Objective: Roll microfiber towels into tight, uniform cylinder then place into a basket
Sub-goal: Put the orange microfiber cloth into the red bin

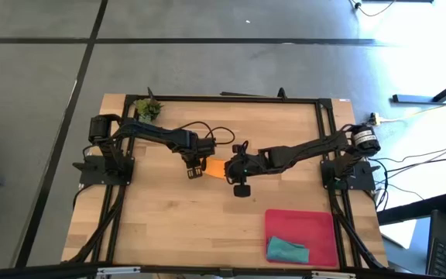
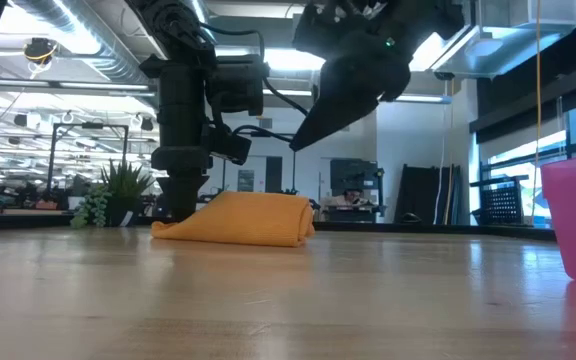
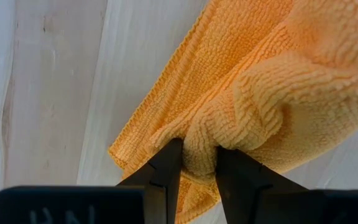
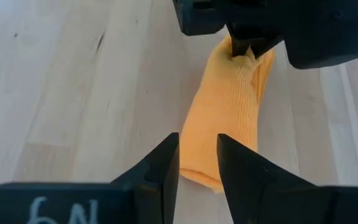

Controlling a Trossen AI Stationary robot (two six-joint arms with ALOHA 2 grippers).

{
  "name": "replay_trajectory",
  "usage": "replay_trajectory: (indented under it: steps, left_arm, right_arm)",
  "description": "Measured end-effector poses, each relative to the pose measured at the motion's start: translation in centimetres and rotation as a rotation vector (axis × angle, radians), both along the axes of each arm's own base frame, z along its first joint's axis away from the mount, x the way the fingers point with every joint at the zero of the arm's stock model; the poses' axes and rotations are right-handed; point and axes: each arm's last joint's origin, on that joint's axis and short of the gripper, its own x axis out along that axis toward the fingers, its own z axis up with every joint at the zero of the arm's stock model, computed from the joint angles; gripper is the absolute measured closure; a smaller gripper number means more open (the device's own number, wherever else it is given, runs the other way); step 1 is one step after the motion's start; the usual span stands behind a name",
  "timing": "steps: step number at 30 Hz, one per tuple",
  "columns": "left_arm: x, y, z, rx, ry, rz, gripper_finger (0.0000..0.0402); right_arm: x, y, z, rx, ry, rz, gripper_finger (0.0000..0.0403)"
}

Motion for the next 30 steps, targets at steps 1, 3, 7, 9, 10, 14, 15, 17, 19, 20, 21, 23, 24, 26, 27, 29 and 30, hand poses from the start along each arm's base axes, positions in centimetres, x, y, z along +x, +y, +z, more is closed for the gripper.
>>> replay_trajectory:
  steps: [1,3,7,9,10,14,15,17,19,20,21,23,24,26,27,29,30]
  left_arm:
    - [0.0,0.0,0.0,0.000,0.000,0.000,0.0315]
    - [0.0,0.0,0.0,0.000,0.000,0.000,0.0315]
    - [0.0,0.0,0.0,0.000,0.000,0.000,0.0315]
    - [0.0,0.0,0.0,0.000,-0.001,0.000,0.0315]
    - [0.0,0.0,0.0,0.000,-0.001,0.000,0.0315]
    - [0.0,0.0,0.0,0.000,-0.001,0.000,0.0315]
    - [0.0,0.0,0.0,0.000,-0.001,0.000,0.0315]
    - [0.0,0.0,0.0,0.000,-0.001,0.000,0.0315]
    - [0.0,0.0,0.0,0.000,-0.001,0.000,0.0315]
    - [0.0,0.0,0.0,0.000,-0.001,0.000,0.0315]
    - [0.0,0.0,0.0,0.000,-0.001,0.000,0.0315]
    - [0.0,0.0,0.0,0.000,-0.001,0.000,0.0315]
    - [0.0,0.0,0.0,0.000,-0.001,0.000,0.0315]
    - [0.0,0.0,0.0,0.000,-0.001,0.000,0.0315]
    - [0.0,0.0,0.0,0.000,-0.001,0.000,0.0315]
    - [0.0,0.0,0.0,0.000,-0.001,0.000,0.0315]
    - [0.0,0.0,0.0,0.000,-0.001,0.000,0.0315]
  right_arm:
    - [0.0,0.0,0.0,0.000,-0.002,0.000,0.0294]
    - [0.3,0.0,-0.1,0.002,-0.017,0.000,0.0294]
    - [0.6,0.3,-0.5,0.029,-0.033,0.023,0.0294]
    - [0.5,0.6,-0.6,0.036,-0.017,0.038,0.0294]
    - [0.5,0.8,-0.6,0.037,-0.021,0.045,0.0294]
    - [0.5,1.3,-0.7,0.012,-0.025,0.067,0.0294]
    - [0.6,1.3,-0.6,0.011,-0.028,0.072,0.0294]
    - [0.7,1.2,-0.6,0.011,-0.040,0.070,0.0294]
    - [0.7,1.2,-0.5,0.011,-0.043,0.062,0.0294]
    - [0.7,1.2,-0.5,0.012,-0.046,0.061,0.0294]
    - [0.7,1.2,-0.5,0.012,-0.051,0.062,0.0294]
    - [0.8,1.2,-0.4,0.001,-0.062,0.074,0.0294]
    - [0.9,1.2,-0.3,-0.007,-0.068,0.082,0.0294]
    - [0.9,1.2,-0.3,-0.015,-0.081,0.090,0.0294]
    - [1.0,1.2,-0.2,-0.024,-0.088,0.099,0.0294]
    - [1.1,1.2,-0.1,-0.040,-0.103,0.114,0.0293]
    - [1.1,1.2,0.0,-0.040,-0.108,0.114,0.0291]
